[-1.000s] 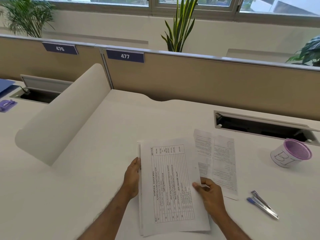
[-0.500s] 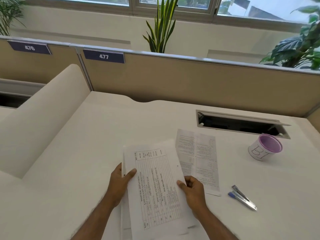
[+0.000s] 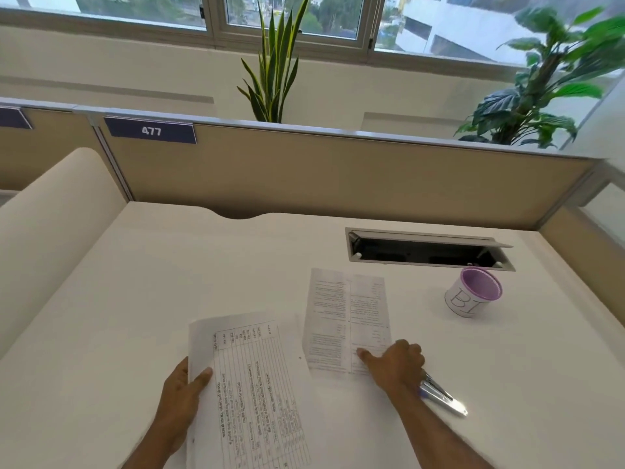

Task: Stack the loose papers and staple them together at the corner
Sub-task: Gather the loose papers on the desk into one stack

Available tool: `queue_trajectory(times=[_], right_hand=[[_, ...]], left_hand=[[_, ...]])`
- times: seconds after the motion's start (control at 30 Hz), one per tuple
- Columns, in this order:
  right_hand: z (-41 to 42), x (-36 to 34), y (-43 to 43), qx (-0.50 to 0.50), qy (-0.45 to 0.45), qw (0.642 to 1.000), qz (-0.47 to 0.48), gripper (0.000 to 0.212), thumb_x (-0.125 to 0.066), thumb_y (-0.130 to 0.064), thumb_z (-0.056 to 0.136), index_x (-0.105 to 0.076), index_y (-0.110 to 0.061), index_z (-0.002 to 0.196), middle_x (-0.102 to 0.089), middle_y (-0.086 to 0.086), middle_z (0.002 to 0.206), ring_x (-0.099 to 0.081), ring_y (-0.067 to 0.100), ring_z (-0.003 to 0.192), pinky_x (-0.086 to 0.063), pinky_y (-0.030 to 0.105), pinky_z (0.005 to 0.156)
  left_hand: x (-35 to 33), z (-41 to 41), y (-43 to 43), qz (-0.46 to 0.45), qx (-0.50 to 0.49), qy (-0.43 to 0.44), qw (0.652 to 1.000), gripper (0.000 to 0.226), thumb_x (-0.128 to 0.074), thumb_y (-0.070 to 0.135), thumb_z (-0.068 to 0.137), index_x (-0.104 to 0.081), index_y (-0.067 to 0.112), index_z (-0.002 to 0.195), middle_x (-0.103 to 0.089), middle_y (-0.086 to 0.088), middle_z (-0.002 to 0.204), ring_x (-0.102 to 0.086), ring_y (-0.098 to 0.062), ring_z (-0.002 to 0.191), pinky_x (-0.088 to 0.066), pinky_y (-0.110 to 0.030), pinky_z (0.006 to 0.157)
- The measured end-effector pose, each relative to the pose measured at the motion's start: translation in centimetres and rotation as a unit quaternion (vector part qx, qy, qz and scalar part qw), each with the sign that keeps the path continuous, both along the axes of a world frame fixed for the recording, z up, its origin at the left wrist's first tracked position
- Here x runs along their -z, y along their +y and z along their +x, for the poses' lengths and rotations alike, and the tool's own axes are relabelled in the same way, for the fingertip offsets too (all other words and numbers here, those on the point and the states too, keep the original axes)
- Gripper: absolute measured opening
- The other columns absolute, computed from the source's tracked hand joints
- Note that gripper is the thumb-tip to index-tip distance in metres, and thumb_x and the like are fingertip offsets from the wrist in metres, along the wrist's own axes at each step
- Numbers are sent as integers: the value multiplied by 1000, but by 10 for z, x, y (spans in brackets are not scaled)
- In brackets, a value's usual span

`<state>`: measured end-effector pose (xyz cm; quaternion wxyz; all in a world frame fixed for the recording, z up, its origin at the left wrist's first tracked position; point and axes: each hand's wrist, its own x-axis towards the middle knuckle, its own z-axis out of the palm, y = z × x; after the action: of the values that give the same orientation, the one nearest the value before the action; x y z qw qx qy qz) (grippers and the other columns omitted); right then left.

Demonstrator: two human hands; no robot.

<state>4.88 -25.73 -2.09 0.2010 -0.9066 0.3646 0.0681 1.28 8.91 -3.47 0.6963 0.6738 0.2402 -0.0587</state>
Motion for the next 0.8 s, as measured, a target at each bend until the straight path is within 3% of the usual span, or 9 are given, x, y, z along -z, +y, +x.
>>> queue_trajectory(times=[0.17,0.23,0.37,0.5,0.67,0.73,0.8], right_hand=[[16,-3,-9,45,42,997,39,93,-85,-61,49,-54,-6,119,-49,15,123,-49,33,116,-47,46,93],[19,-2,-11,52,42,996,55,90,-88,-56,48,-54,-8,117,-51,15,123,-51,34,116,-47,46,92],[17,-5,-13,50,-46,987,144,67,-89,-27,58,-45,-12,107,-64,14,115,-63,33,99,-52,38,77],[12,-25,-11,50,-131,975,170,61,-80,-14,72,-44,-15,121,-68,12,113,-65,33,92,-54,39,73],[-19,-97,14,-76,-271,957,75,17,-71,-18,78,-64,-22,93,-72,-2,87,-65,23,71,-57,39,64],[-38,-125,28,-153,-337,929,-23,17,-70,-12,77,-67,-19,92,-66,-3,84,-62,24,65,-51,33,56],[-55,-139,46,-230,-345,906,-80,29,-72,-5,73,-70,-17,100,-62,-2,85,-61,23,60,-46,28,48]], left_hand=[[1,0,1,13,-20,-4,1000,24,-53,6,94,-59,9,117,-70,-17,97,-68,-35,81,-55,-40,67],[4,2,4,14,-22,7,1000,26,-54,6,94,-59,9,119,-71,-18,98,-69,-37,83,-56,-44,71],[7,3,7,14,-22,15,1000,27,-55,6,93,-59,9,120,-71,-19,97,-69,-39,83,-56,-49,75],[3,2,3,8,-20,5,1000,24,-54,4,94,-58,7,116,-70,-20,95,-68,-36,79,-55,-41,67],[2,3,-3,-12,-16,-2,1000,23,-52,7,95,-58,8,117,-71,-21,103,-69,-38,85,-57,-45,71],[2,2,-6,-19,-24,-5,1000,24,-51,10,96,-58,8,119,-70,-20,105,-69,-38,88,-57,-47,74],[1,2,-9,-30,-30,-2,999,25,-49,13,97,-57,8,121,-70,-20,108,-68,-39,92,-56,-51,80]])
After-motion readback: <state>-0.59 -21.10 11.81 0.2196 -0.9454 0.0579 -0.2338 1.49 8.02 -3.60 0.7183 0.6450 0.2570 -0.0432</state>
